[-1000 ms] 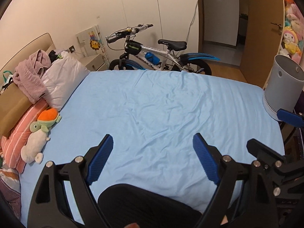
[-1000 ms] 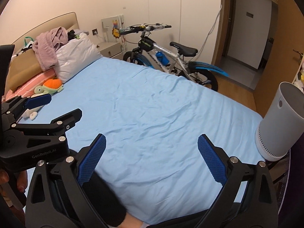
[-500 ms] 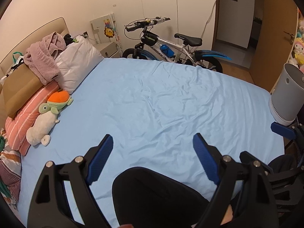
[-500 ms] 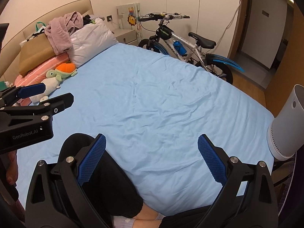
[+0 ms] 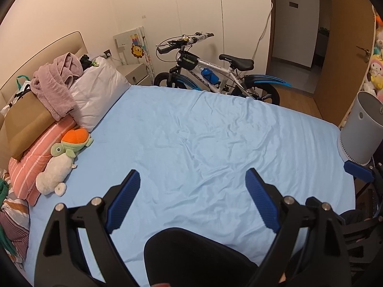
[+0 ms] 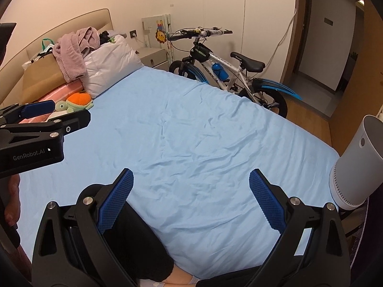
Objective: Collect trash
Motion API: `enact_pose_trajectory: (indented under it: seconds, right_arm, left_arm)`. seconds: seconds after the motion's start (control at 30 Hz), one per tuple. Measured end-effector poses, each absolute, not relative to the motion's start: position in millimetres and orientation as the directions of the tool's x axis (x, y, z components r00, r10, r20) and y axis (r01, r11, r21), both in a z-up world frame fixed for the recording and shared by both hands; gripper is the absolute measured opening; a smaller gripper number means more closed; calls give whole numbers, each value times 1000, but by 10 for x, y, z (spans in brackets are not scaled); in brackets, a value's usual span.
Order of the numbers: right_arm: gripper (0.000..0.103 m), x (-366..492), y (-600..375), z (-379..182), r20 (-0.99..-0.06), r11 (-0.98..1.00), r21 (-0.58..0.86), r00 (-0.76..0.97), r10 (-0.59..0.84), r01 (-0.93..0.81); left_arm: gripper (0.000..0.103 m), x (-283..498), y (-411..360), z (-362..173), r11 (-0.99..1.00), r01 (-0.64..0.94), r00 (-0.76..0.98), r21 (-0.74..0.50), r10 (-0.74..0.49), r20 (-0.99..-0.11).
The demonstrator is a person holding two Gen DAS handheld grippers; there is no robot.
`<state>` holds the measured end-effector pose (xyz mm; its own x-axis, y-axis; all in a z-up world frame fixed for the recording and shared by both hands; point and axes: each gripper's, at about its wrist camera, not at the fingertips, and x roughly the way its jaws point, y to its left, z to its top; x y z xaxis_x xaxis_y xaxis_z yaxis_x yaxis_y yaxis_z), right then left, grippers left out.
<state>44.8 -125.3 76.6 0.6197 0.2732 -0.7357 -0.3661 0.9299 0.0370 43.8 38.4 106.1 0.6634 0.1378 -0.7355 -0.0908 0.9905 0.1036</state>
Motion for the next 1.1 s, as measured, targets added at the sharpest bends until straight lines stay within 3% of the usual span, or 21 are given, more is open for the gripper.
enact_pose_trajectory:
  seconds: [1.1]
  right_arm:
    - [94, 598, -1398, 798, -731, 937, 52, 626, 271, -345]
  left_arm:
    - [89, 382, 228, 1142, 993, -39, 665, 114, 111, -739]
